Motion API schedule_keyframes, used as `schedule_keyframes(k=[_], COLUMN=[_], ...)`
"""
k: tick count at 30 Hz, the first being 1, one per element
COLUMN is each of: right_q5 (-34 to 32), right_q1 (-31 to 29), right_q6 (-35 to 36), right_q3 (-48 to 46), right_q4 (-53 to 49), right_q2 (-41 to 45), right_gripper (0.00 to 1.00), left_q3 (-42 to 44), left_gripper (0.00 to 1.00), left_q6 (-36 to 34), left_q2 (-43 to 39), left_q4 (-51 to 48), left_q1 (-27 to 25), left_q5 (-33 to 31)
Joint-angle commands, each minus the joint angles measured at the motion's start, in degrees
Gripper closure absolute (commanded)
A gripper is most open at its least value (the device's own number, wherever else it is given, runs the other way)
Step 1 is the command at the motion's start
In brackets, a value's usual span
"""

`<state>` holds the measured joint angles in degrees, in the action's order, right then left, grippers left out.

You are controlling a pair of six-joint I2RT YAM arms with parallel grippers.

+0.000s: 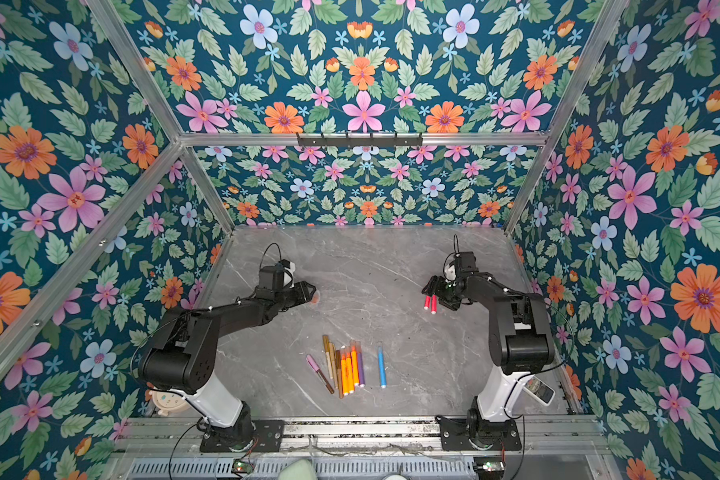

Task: Open the pen caps
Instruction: 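Move the right gripper back over the marker bunch to the blue marker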

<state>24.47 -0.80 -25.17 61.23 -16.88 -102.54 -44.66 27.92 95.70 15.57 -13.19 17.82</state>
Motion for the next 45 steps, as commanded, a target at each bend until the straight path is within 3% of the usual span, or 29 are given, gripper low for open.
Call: schedule_keyframes(k=[1, 21, 28, 40, 43, 45], right_q5=[-1.47, 1.81, -1.44, -4.72, -6.32, -9.24], right_q1=[-0.07, -1.66, -1.66, -3.09, -6.33, -11.62], right_q6=[-0.41, -1.55, -1.27, 0.23, -0.75, -2.03], right_q3=[0.6, 0.1, -0.36, -6.75, -11.27, -14.47], right_q4=[-1.7, 1.86, 0.83, -0.89, -1.65, -3.17], right_q2=[-0.91, -3.16, -2.35, 5.68, 13.09, 19.39], right_gripper=[0.25, 0.27, 0.27, 0.27, 0.27, 0.28], left_q3=[-0.05, -0.12, -0.1, 0.78, 1.55, 2.28], left_gripper=[0.49, 0.49, 0.49, 0.49, 0.49, 0.5], left_q6=[-0.9, -1.12, -1.19, -1.11, -1.16, -1.12], left_q2=[-0.43, -0.16, -0.12, -1.95, -3.02, -4.03], left_q4=[-0.37, -0.63, -0.72, -0.03, 0.54, 1.22], left_q1=[-0.03, 0.01, 0.04, 0.01, 0.01, 0.01], left_q5=[0.02, 0.0, -0.16, -0.52, -1.13, -1.7])
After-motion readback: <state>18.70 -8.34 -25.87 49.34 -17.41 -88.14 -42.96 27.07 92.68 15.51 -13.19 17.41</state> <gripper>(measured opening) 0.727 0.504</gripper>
